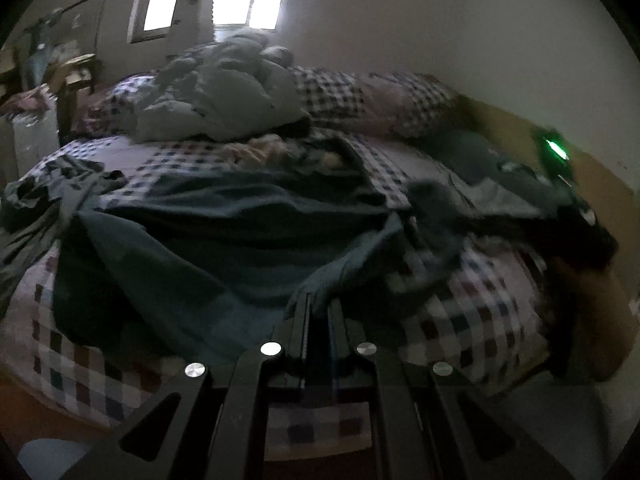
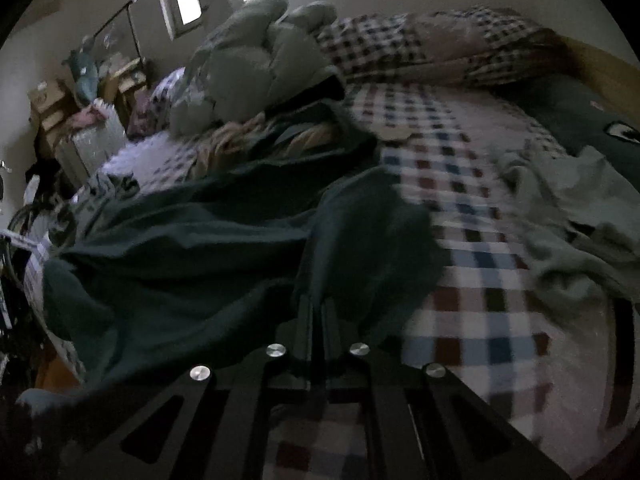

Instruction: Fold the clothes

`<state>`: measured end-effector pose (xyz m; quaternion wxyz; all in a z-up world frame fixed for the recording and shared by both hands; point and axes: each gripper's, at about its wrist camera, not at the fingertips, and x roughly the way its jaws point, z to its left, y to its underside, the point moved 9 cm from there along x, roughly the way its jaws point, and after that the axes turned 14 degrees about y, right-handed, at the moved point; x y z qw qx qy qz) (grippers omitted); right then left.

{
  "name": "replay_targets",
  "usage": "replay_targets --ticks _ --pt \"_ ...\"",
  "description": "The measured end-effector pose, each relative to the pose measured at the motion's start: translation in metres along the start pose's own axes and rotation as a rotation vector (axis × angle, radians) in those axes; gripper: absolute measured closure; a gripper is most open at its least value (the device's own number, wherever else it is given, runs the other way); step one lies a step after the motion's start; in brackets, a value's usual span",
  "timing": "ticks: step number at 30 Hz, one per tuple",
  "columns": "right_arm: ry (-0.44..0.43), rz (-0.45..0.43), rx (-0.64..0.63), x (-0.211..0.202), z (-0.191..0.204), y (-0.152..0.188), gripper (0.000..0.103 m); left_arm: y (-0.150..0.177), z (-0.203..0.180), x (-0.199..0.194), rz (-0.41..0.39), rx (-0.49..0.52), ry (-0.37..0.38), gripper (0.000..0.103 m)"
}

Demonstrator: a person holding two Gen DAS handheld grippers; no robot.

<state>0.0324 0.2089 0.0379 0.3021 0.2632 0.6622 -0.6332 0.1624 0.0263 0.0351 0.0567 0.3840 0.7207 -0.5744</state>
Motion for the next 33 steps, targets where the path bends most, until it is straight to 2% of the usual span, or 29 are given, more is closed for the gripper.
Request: replay_targets --ticks 4,9,14,20,23,25,33 --pt "0.009 -0.020 0.050 -0.029 -0.021 0.006 0.102 -0.018 0.026 -0.013 -0.042 -0.055 -0.024 0.097" --pt "0.015 0.000 0.055 -0.053 -0.032 0.028 0.102 -0.040 0.069 -0.039 -0.114 -0.122 -0.074 0.097" --pt "0.063 0.062 0.008 -0.055 -0.033 0.057 0.101 -0.057 0.111 -0.071 -0.186 -0.161 -0.147 0.097" --pt "0.130 0.156 -0.045 -0.048 -0.037 0.091 0.098 -0.060 0.151 -0.096 -0.236 -0.200 -0.210 0.097" --pt "0.178 0.141 -0.044 -0.052 -0.045 0.091 0.092 -0.060 0.162 -0.105 -0.263 -0.218 -0.216 0.097" --pt "0.214 0.104 -0.045 -0.058 -0.050 0.086 0.077 -0.060 0.168 -0.111 -0.280 -0.228 -0.216 0.097" --pt "0.340 0.035 -0.062 -0.066 -0.059 0.054 0.070 -0.080 0.174 -0.136 -0.356 -0.217 -0.227 0.097"
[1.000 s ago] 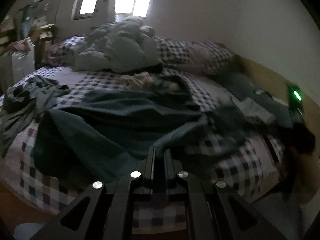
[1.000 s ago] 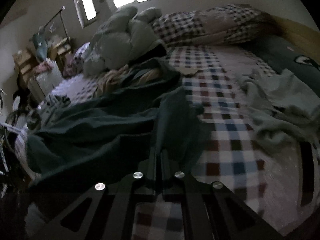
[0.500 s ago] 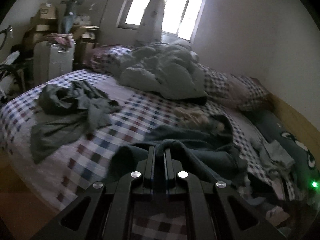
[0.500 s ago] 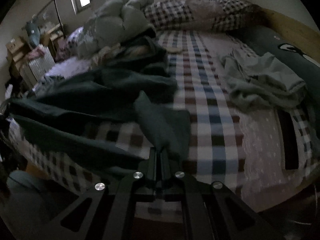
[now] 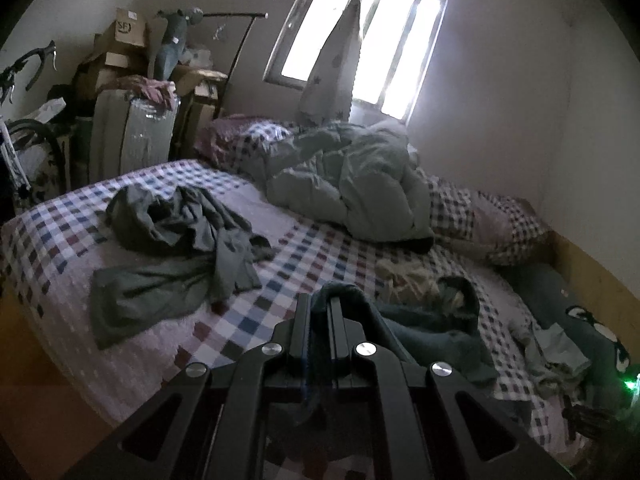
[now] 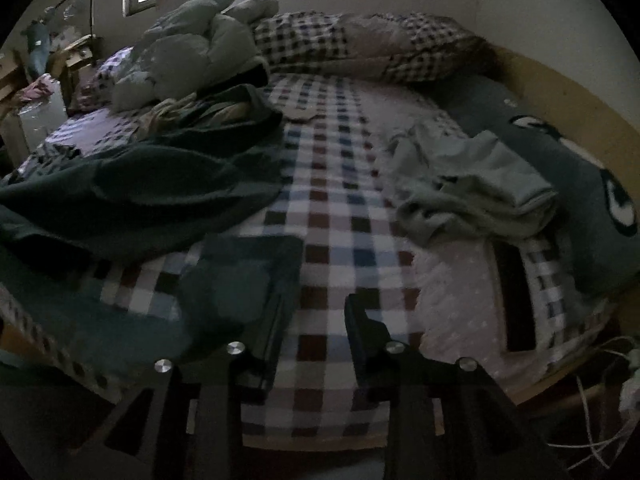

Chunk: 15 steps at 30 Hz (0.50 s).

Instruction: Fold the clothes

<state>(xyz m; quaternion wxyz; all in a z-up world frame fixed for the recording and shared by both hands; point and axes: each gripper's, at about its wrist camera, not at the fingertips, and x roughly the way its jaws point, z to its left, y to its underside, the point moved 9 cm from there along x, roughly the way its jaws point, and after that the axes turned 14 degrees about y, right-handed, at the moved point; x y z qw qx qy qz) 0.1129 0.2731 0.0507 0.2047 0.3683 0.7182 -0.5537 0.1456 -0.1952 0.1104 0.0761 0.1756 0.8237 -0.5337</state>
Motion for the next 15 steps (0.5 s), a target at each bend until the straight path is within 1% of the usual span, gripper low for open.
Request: replay_targets --ticks 1,2,4,9,12,15 --pt "0.009 -0.009 0.001 -0.001 -0.001 -0.003 0.070 -0.004 0.001 -0.002 -0.010 0.006 -0.003 0.097" --pt "0.000 -0.024 0.008 -0.004 0.000 -0.007 0.070 -0.009 0.002 -0.004 -0.021 0.010 -0.006 0.097" --pt "-0.053 -0.064 0.010 -0.010 0.008 -0.014 0.067 -0.018 0.006 -0.007 -0.041 0.005 -0.013 0.097" --pt "-0.117 -0.095 -0.045 -0.004 0.033 -0.028 0.066 -0.046 0.033 -0.012 -0.089 -0.034 -0.036 0.097" --pt "-0.144 -0.162 -0.115 -0.003 0.048 -0.037 0.066 -0.060 0.050 -0.014 -0.114 -0.042 -0.066 0.097" --pt "-0.170 -0.232 -0.187 -0.002 0.064 -0.047 0.066 -0.067 0.063 -0.016 -0.127 -0.031 -0.094 0.097"
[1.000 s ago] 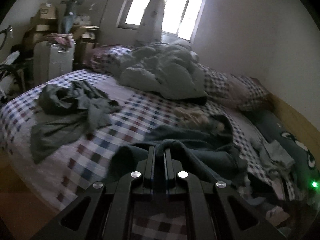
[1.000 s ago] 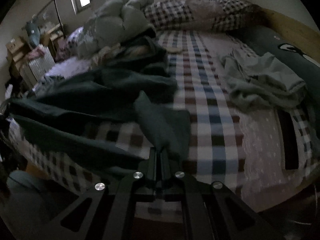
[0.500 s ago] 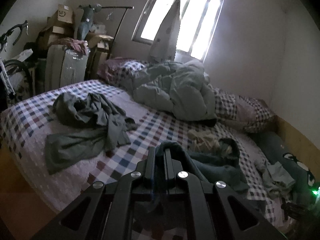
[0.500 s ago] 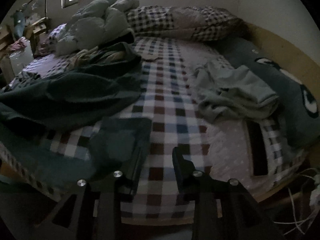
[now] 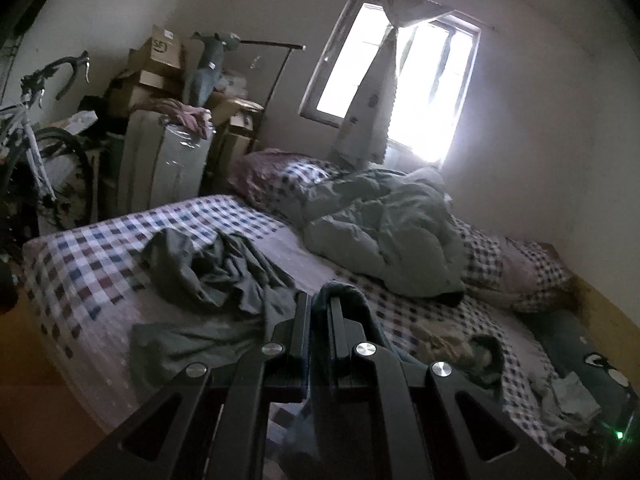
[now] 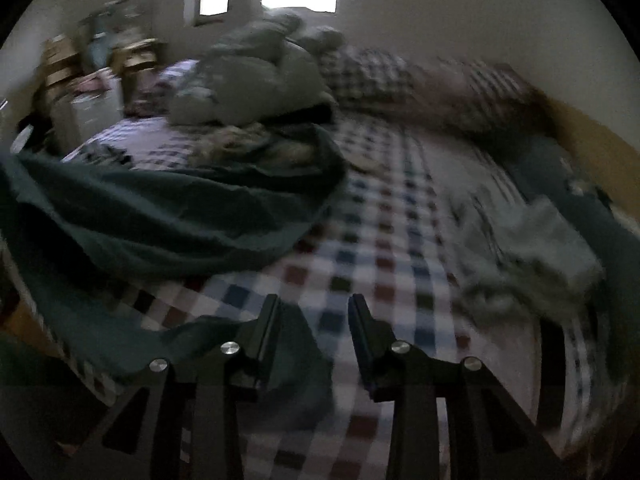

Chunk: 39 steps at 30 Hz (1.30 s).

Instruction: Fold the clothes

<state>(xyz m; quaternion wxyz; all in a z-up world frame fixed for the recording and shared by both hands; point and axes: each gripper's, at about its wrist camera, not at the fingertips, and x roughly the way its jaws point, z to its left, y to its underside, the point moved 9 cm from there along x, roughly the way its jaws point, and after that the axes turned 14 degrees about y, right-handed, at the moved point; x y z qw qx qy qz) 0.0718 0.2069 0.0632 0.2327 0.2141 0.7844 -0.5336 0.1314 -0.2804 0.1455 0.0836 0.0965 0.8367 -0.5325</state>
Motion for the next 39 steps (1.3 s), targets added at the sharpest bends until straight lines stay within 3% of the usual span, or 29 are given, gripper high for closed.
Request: replay_targets --ticks 10,19,28,39 --pt "0.029 -0.250 -0.379 0.028 0.048 -0.016 0.062 0.007 0.032 0.021 0.019 0.010 -0.068 0.097" --pt "0.010 -0.357 -0.790 0.066 0.119 0.001 0.061 0.018 0.041 0.040 0.024 0.010 -0.085 0.097" --pt "0.029 -0.382 -0.956 0.109 0.143 0.009 0.061 0.028 0.051 0.048 0.037 0.027 -0.097 0.097" --pt "0.098 -0.497 -1.169 0.121 0.161 0.018 0.061 0.044 0.059 0.060 0.053 -0.010 -0.081 0.097"
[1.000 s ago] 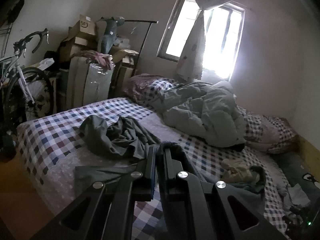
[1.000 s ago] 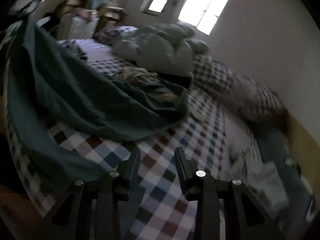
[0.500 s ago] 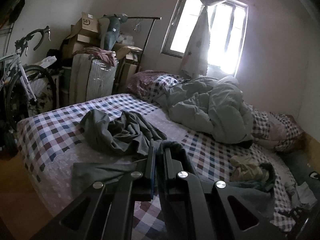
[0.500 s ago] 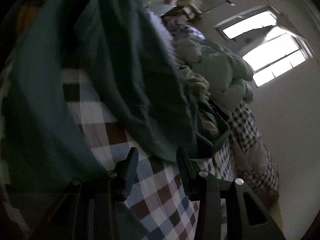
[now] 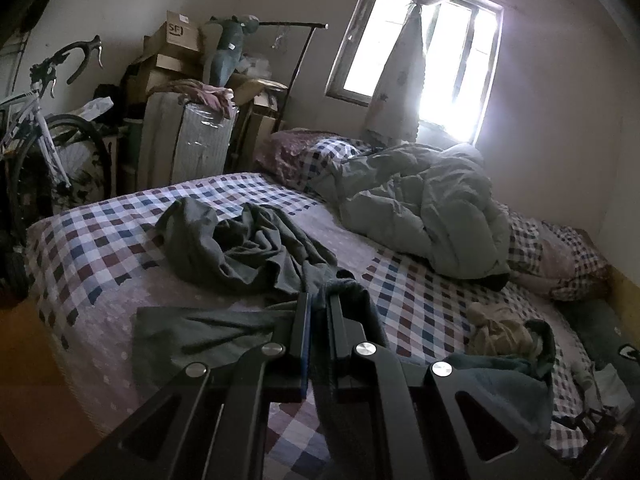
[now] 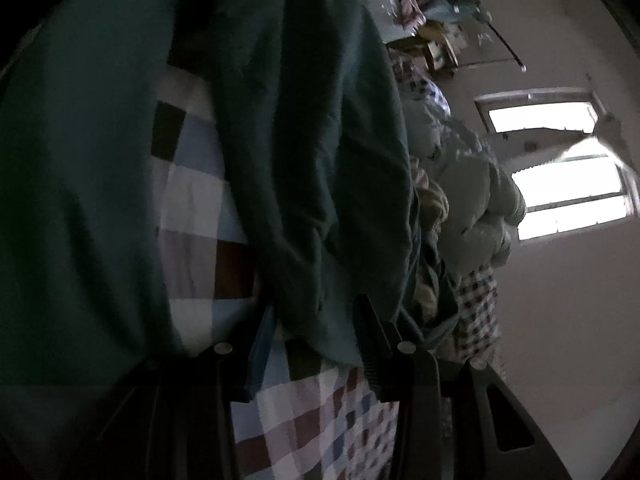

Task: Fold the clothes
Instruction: 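Lift the dark green garment with the right tool, rolling it sideways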

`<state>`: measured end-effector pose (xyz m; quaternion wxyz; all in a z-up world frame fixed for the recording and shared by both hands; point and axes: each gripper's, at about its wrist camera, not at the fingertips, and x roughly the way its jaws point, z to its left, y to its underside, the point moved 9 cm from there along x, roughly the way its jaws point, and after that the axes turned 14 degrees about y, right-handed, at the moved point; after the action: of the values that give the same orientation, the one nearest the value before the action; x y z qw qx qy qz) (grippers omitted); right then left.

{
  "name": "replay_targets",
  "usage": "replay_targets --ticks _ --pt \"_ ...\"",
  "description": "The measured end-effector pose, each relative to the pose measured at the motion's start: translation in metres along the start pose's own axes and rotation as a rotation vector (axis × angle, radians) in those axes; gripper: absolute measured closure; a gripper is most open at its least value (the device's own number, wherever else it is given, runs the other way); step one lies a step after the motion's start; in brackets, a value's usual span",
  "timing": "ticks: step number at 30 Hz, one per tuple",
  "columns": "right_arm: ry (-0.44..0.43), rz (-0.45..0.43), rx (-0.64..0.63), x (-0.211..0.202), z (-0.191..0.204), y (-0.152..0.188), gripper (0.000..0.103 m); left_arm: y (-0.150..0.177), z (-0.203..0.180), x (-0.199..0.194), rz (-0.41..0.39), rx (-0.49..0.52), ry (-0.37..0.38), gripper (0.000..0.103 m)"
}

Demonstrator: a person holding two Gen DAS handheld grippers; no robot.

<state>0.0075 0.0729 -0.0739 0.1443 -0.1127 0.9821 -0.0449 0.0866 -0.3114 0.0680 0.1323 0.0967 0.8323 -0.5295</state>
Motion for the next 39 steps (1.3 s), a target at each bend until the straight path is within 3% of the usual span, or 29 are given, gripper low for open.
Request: replay_targets --ticks 8,10,13,20,24,32,39 --pt "0.132 0.024 0.094 0.009 -0.013 -0.005 0.066 -0.001 -0.004 0.000 0.005 0.013 0.007 0.097" --pt "0.162 0.029 0.107 0.009 -0.015 -0.006 0.080 -0.001 -0.003 -0.001 0.006 0.016 0.002 0.097" --pt "0.176 0.045 0.107 0.010 -0.013 -0.007 0.089 -0.001 -0.002 -0.002 0.007 0.014 0.001 0.097" --pt "0.181 0.082 0.115 0.003 -0.020 0.005 0.087 0.001 0.002 -0.002 0.009 0.006 0.000 0.097" --pt "0.186 0.092 0.115 -0.001 -0.022 0.012 0.077 0.003 0.001 -0.001 0.011 0.004 0.002 0.097" --pt "0.145 0.033 0.027 0.000 -0.011 0.006 0.076 0.006 0.000 0.001 0.015 -0.002 0.005 0.097" --pt "0.224 -0.030 0.022 0.000 -0.019 -0.010 0.071 0.006 -0.004 0.001 0.018 0.005 0.013 0.097"
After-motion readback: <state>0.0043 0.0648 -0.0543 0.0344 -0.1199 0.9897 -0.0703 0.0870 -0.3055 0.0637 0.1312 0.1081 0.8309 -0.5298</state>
